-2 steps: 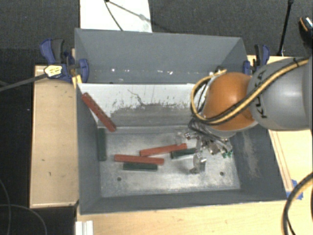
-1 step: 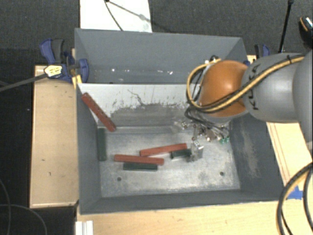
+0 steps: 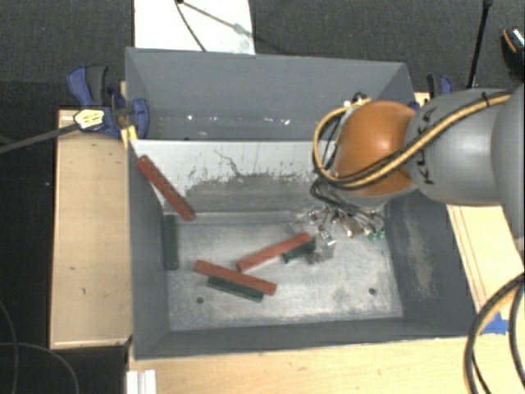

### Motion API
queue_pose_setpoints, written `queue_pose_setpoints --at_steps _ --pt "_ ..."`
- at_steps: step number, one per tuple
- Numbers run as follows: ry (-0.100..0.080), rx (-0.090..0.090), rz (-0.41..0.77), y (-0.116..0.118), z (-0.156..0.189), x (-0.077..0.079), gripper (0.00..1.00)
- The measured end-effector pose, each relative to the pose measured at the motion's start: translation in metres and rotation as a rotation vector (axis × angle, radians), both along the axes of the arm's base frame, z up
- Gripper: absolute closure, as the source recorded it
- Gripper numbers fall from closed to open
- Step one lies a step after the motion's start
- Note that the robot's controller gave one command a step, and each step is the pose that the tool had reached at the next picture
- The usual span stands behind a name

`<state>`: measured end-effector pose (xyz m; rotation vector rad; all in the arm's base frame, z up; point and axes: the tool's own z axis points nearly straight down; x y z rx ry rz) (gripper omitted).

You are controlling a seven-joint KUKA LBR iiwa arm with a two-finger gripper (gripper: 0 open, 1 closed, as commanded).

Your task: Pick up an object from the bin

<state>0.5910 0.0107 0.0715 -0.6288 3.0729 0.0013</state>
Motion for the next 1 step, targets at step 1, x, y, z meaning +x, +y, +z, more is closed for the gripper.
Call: queue_pose_setpoints --at_steps 1 --pt "-0.006 -0.001 0.031 0.0231 0.1718 -0.0185 1.0"
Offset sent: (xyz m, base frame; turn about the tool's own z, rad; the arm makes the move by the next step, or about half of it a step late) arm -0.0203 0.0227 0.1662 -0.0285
